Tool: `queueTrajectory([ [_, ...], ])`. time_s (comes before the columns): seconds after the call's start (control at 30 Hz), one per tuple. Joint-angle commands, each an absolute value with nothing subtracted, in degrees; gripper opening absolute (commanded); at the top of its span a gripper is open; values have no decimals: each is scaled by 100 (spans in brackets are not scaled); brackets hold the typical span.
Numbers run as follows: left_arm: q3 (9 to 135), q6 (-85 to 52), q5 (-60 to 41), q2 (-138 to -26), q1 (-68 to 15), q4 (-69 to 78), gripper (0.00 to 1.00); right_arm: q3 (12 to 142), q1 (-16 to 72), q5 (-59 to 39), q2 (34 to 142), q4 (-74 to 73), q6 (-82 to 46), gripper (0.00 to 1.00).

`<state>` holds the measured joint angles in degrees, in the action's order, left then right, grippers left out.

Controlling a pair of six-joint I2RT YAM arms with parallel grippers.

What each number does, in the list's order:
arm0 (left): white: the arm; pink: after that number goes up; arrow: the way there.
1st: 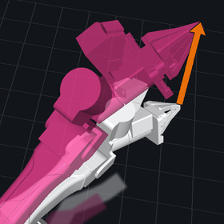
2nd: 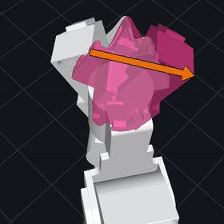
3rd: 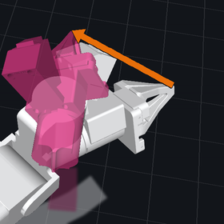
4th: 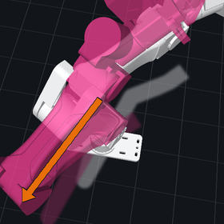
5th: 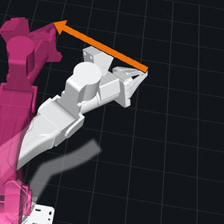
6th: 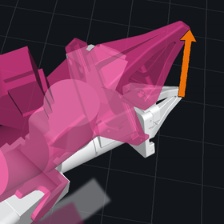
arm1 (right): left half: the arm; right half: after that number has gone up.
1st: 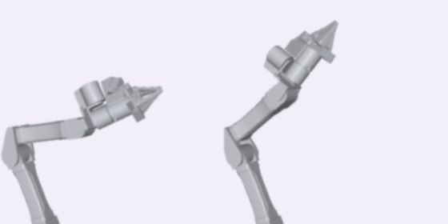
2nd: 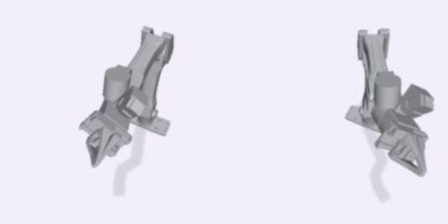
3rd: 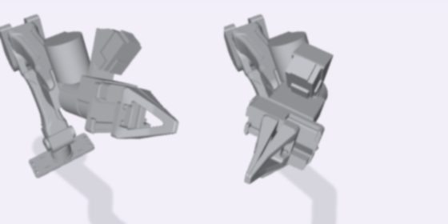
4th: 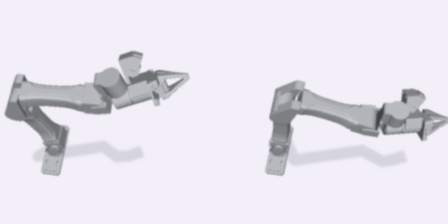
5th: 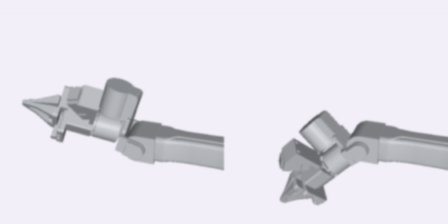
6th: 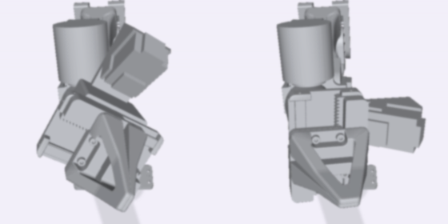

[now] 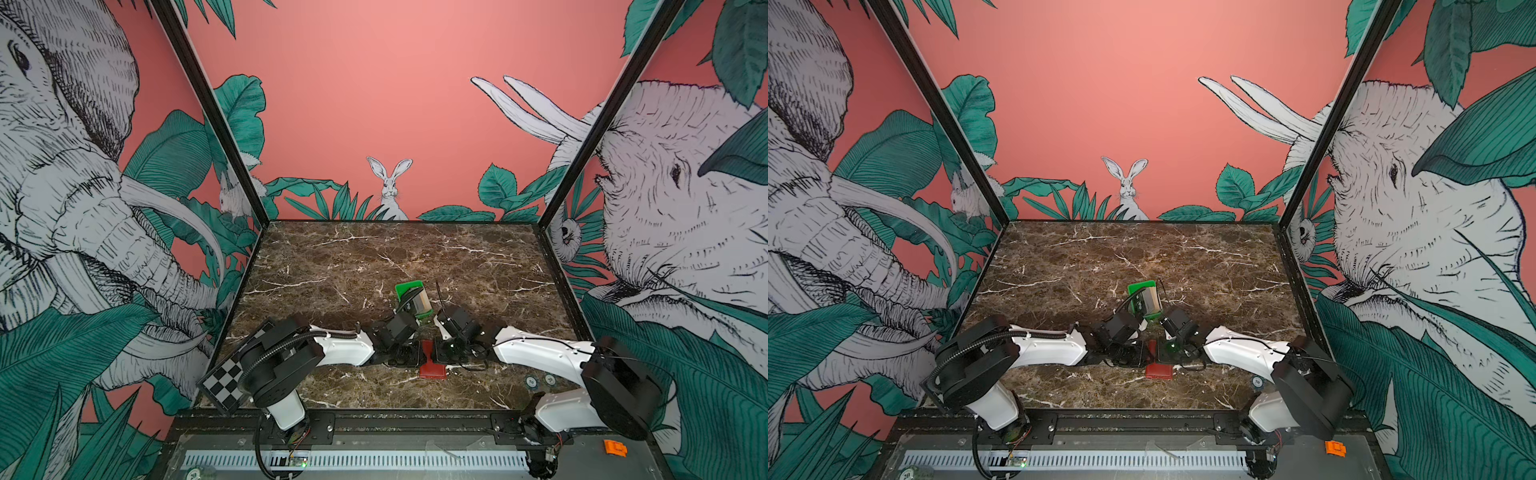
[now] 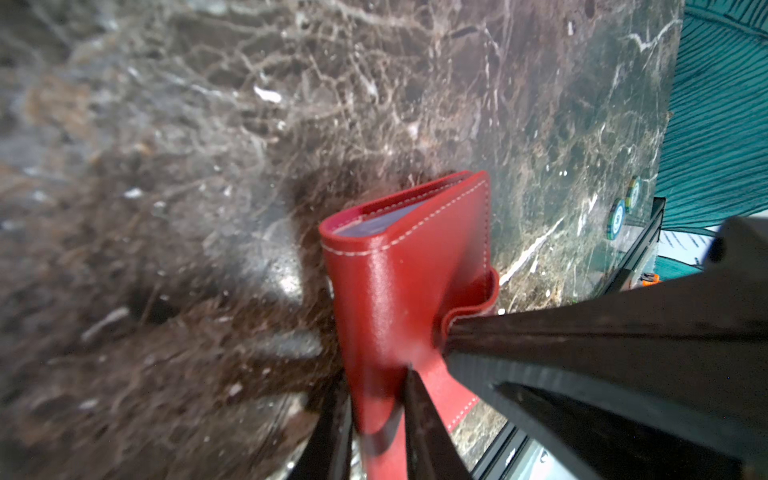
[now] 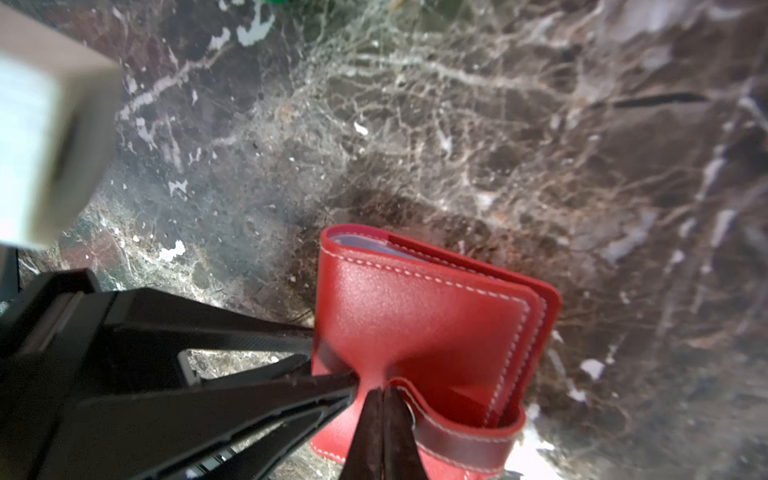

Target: Put the credit cards into the card holder

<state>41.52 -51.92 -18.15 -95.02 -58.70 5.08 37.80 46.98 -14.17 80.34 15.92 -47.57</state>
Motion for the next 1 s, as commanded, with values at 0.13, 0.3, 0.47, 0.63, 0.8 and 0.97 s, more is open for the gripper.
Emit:
queueTrajectory([
  [0.13,4043,-5207,-1773,-9614,-5950,139,23,3620,4685,-888,8184,2303,-4817,0],
  [0.3,4051,-5214,-1776,-9631,-5950,139,23,3639,4685,-1016,8037,2099,-4792,0],
  [0.47,4034,-5222,-1770,-9620,-5948,175,22,3853,4684,-1161,7895,2035,-4680,3],
  [0.63,4032,-5221,-1767,-9619,-5942,167,22,3946,4683,-1224,7704,2044,-4621,8],
  [0.8,4053,-5214,-1779,-9642,-5950,164,22,3934,4682,-1161,7461,2177,-4615,14],
  [0.97,4091,-5195,-1785,-9650,-5950,138,22,3830,4669,-939,7189,2401,-4640,15],
])
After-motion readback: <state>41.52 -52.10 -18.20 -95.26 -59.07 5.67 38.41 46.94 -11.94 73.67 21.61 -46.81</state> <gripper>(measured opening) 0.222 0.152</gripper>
